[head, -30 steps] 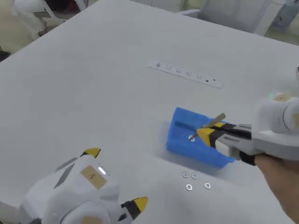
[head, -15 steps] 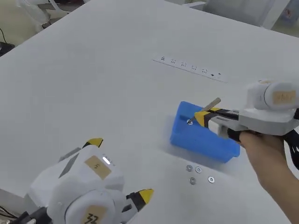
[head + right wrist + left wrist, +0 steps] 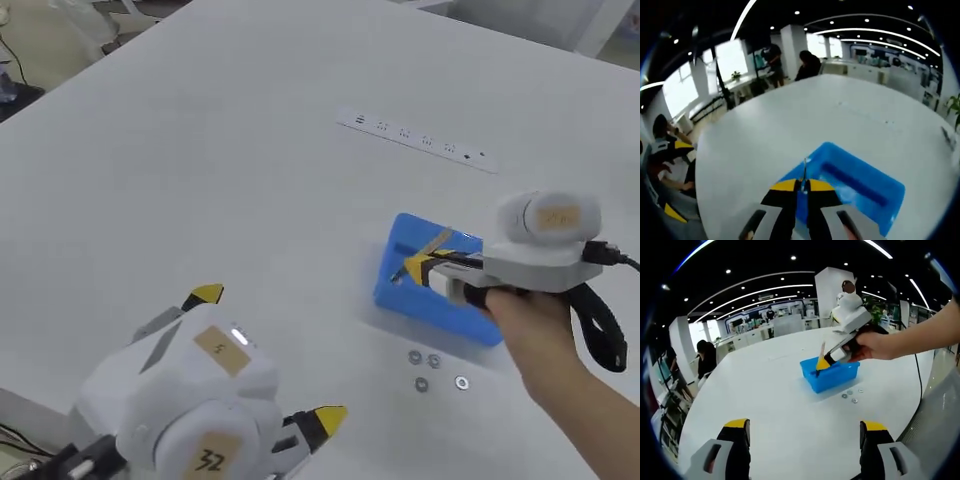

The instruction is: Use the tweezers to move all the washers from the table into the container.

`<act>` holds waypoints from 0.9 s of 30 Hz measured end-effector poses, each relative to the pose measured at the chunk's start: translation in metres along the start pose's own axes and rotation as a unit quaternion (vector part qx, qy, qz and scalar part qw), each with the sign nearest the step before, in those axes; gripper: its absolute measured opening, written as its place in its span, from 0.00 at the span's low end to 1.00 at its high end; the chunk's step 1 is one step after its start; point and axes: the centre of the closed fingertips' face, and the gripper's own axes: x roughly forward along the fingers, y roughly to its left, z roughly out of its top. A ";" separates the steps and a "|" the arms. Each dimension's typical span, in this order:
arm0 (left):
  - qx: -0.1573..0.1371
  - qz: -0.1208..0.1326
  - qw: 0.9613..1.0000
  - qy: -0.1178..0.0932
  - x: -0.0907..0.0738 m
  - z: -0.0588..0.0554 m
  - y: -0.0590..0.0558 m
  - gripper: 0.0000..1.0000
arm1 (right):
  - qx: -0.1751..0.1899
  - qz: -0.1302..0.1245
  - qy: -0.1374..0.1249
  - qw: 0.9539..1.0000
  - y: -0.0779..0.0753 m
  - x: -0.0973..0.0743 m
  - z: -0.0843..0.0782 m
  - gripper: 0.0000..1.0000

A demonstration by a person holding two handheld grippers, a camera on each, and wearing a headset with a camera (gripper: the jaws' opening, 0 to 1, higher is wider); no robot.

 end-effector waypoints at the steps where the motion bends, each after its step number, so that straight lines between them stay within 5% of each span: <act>1: 0.000 -0.001 1.000 0.001 0.000 0.000 0.000 0.95 | -0.001 -0.002 0.003 1.000 -0.001 0.001 -0.002 0.03; 9: -0.023 -0.006 1.000 -0.018 -0.001 0.006 -0.001 0.98 | 0.017 0.002 0.000 1.000 -0.002 0.001 -0.007 0.04; 15: -0.015 -0.003 1.000 -0.013 0.000 0.004 -0.002 0.97 | 0.029 0.004 -0.011 1.000 -0.004 -0.005 -0.002 0.04; 27: -0.006 0.004 1.000 -0.011 -0.001 0.003 0.001 0.95 | -0.009 -0.005 -0.040 0.999 0.012 -0.056 0.012 0.02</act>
